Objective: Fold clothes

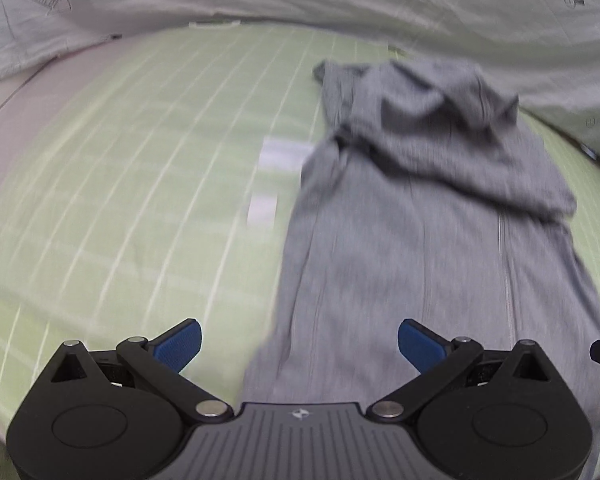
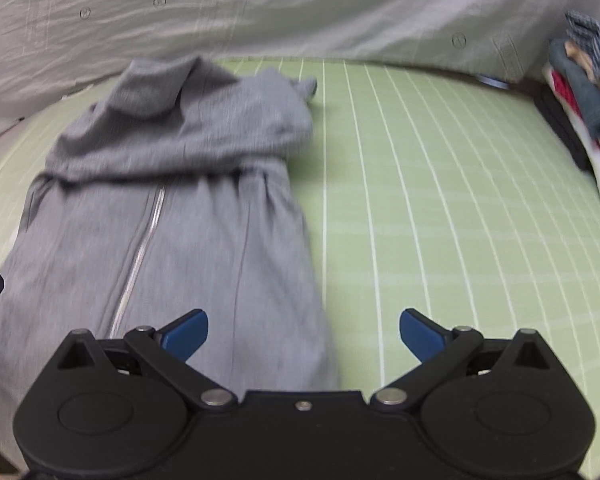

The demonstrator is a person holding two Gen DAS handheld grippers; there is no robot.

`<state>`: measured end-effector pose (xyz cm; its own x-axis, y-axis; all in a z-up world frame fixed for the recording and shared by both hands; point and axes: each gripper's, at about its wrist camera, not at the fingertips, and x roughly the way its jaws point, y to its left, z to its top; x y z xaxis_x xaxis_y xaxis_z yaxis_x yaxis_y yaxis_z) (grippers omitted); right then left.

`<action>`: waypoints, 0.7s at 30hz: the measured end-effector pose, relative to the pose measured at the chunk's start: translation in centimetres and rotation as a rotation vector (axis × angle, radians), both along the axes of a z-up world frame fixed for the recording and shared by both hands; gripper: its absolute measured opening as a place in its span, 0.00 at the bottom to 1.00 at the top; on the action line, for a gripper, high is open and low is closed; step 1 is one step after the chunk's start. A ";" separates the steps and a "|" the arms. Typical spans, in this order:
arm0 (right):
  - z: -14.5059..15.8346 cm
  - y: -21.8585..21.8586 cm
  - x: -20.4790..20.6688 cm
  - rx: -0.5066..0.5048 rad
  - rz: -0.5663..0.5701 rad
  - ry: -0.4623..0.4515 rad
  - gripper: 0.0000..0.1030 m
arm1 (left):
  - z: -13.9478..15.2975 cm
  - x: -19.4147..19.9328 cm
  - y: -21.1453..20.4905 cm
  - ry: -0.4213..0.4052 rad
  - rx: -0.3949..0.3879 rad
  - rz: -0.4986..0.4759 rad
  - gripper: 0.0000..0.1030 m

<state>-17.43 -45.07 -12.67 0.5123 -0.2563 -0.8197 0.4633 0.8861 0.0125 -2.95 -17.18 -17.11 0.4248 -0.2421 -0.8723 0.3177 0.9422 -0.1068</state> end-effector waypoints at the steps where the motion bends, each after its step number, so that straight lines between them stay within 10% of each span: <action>1: -0.3 0.2 -0.5 0.012 -0.002 0.010 1.00 | -0.2 -0.4 0.2 0.009 0.003 -0.001 1.00; 21: -2.3 5.6 -4.7 0.144 0.091 0.066 0.98 | -1.2 -6.8 0.8 0.040 0.048 -0.123 0.85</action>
<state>-22.09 -39.44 -14.92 0.4720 -0.0892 -0.8771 0.3855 0.9156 0.1143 -9.72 -16.38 -18.35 0.3592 -0.2478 -0.8998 0.4279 0.9005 -0.0772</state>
